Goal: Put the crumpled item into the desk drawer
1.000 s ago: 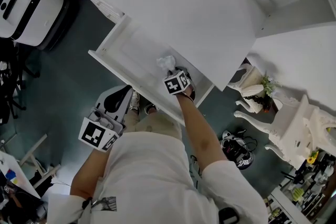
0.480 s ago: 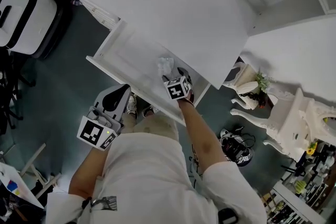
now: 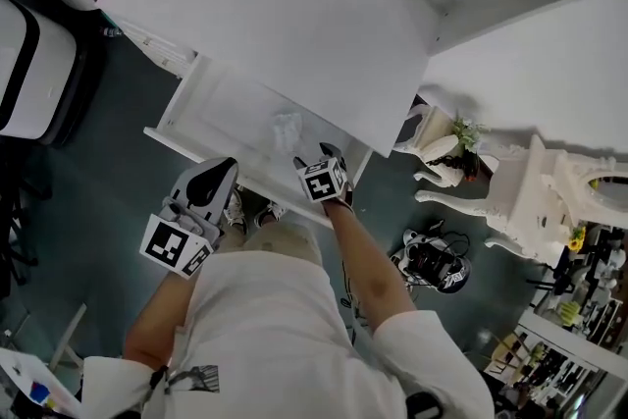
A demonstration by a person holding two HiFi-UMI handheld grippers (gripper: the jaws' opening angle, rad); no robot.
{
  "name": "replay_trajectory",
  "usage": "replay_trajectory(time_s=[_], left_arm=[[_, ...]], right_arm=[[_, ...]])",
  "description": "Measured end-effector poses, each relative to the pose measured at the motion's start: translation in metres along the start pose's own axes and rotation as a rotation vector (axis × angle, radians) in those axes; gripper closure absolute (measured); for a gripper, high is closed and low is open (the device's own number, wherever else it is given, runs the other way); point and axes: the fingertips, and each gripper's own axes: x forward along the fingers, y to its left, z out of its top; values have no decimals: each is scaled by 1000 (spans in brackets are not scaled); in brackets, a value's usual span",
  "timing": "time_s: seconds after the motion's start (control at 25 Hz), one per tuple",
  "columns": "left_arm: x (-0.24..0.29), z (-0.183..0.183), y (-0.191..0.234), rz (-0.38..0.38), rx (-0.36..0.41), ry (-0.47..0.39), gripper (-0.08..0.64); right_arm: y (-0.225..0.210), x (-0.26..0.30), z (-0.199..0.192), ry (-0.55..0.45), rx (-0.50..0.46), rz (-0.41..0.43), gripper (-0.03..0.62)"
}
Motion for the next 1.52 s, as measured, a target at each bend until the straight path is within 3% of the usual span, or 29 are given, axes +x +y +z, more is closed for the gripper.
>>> replay_trajectory(time_s=[0.16, 0.4, 0.56, 0.68, 1.0, 1.2, 1.52], left_arm=[[5, 2, 1, -40, 4, -5, 545], [19, 1, -12, -129, 57, 17, 545], [33, 0, -19, -183, 64, 25, 545], [43, 2, -27, -222, 73, 24, 545], [65, 23, -42, -278, 121, 5, 545], [76, 51, -48, -273, 163, -40, 545], [86, 93, -48, -223, 216, -117, 545]], right_arm=[[-9, -11, -19, 23, 53, -30, 310], [-13, -39, -31, -37, 327, 18, 417], [-20, -54, -37, -73, 369, -36, 487], [-30, -66, -44, -119, 470, -79, 550], [-60, -114, -36, -287, 627, -146, 583], [-89, -168, -11, -465, 670, -147, 583], [-132, -267, 37, -729, 601, -195, 583]])
